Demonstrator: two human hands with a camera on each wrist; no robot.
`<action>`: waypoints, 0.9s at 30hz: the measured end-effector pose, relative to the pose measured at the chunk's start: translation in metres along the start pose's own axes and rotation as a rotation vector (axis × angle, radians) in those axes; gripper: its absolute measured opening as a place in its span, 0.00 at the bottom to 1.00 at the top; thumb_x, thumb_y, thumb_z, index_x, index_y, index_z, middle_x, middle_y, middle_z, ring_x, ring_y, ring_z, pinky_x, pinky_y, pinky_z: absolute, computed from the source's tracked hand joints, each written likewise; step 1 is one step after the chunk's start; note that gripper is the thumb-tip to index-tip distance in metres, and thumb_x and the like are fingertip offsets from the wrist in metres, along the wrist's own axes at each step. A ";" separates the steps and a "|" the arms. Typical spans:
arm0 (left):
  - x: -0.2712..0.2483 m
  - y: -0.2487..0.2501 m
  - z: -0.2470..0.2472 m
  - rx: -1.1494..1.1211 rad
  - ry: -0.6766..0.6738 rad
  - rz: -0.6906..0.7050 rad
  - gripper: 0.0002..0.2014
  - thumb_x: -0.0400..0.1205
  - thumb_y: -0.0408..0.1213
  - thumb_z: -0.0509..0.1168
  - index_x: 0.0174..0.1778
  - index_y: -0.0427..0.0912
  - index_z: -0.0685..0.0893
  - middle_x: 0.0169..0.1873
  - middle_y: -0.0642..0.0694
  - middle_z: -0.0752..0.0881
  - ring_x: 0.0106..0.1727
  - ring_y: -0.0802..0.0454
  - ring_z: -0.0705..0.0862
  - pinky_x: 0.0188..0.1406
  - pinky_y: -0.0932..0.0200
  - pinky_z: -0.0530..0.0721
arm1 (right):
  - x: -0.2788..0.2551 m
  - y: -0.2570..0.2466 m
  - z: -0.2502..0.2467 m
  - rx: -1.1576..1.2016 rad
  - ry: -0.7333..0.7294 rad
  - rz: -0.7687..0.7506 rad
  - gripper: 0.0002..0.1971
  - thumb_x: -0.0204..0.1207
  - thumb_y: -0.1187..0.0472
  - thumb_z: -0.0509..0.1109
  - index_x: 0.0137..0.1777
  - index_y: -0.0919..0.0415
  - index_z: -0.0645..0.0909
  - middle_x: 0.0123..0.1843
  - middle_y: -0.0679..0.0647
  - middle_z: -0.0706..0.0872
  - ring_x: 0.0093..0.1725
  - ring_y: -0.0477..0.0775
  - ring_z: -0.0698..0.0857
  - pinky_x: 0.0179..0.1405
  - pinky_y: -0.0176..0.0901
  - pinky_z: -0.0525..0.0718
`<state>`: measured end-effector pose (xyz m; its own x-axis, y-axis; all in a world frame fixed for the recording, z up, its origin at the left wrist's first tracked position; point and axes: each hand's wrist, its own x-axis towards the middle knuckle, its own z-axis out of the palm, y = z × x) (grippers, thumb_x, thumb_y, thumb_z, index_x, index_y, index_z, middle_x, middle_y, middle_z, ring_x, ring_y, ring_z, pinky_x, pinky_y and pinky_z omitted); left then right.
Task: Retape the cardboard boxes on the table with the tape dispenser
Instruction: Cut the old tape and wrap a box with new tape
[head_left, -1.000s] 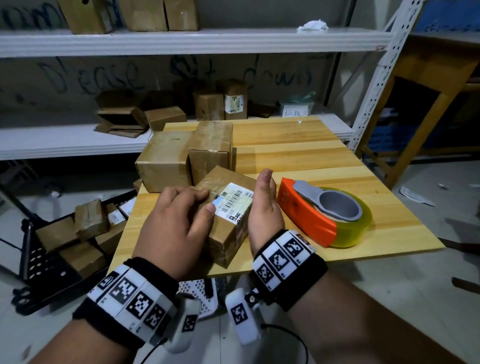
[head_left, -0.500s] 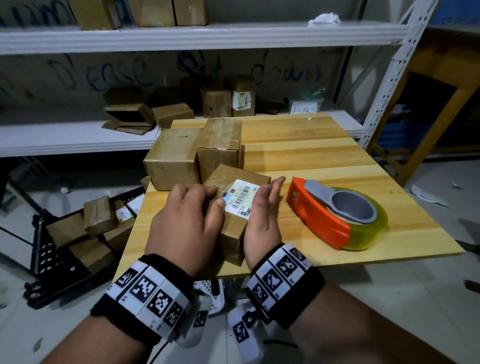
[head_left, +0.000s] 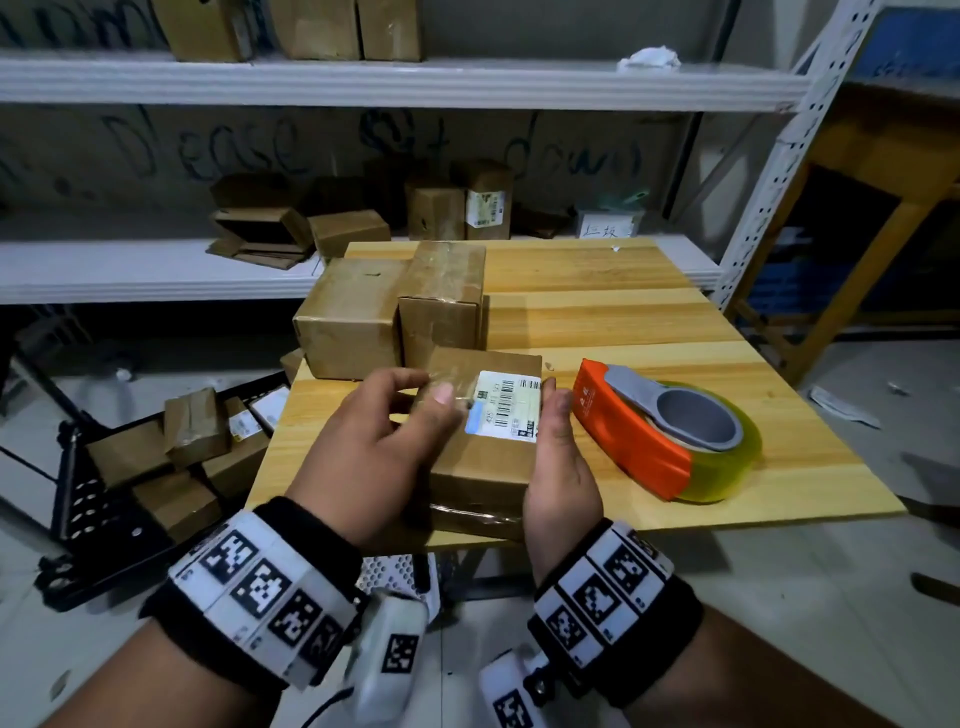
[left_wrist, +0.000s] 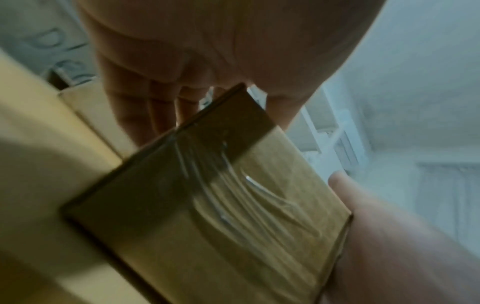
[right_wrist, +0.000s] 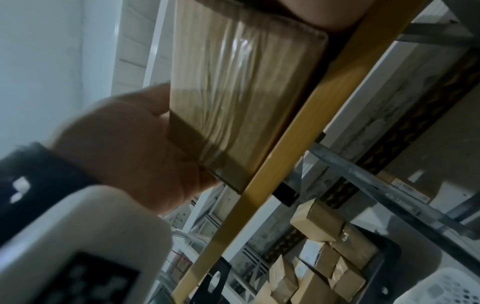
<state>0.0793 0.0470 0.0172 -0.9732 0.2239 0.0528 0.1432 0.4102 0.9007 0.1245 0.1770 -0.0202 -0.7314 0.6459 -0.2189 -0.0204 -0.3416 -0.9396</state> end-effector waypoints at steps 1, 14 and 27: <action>0.001 0.003 0.001 -0.126 0.015 -0.047 0.23 0.83 0.66 0.62 0.67 0.55 0.84 0.57 0.54 0.90 0.53 0.58 0.88 0.50 0.54 0.84 | -0.001 0.000 -0.002 0.004 -0.022 -0.014 0.54 0.55 0.16 0.65 0.80 0.45 0.81 0.75 0.48 0.87 0.73 0.50 0.85 0.78 0.54 0.81; 0.010 0.003 0.021 -0.523 -0.177 -0.203 0.25 0.89 0.65 0.45 0.46 0.59 0.84 0.30 0.60 0.92 0.34 0.63 0.93 0.27 0.67 0.86 | 0.012 -0.006 -0.031 -0.483 -0.439 -0.404 0.42 0.72 0.14 0.43 0.87 0.25 0.60 0.90 0.29 0.60 0.89 0.32 0.52 0.90 0.45 0.51; 0.010 0.002 0.018 -0.378 -0.120 -0.170 0.25 0.76 0.77 0.47 0.35 0.78 0.90 0.34 0.70 0.91 0.43 0.67 0.91 0.51 0.55 0.83 | 0.023 -0.010 -0.040 -0.518 -0.553 -0.405 0.37 0.70 0.14 0.50 0.62 0.30 0.90 0.65 0.15 0.81 0.91 0.48 0.59 0.89 0.56 0.58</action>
<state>0.0732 0.0655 0.0119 -0.9461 0.2917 -0.1404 -0.1149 0.1028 0.9880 0.1350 0.2224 -0.0261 -0.9649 0.1787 0.1922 -0.1362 0.2853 -0.9487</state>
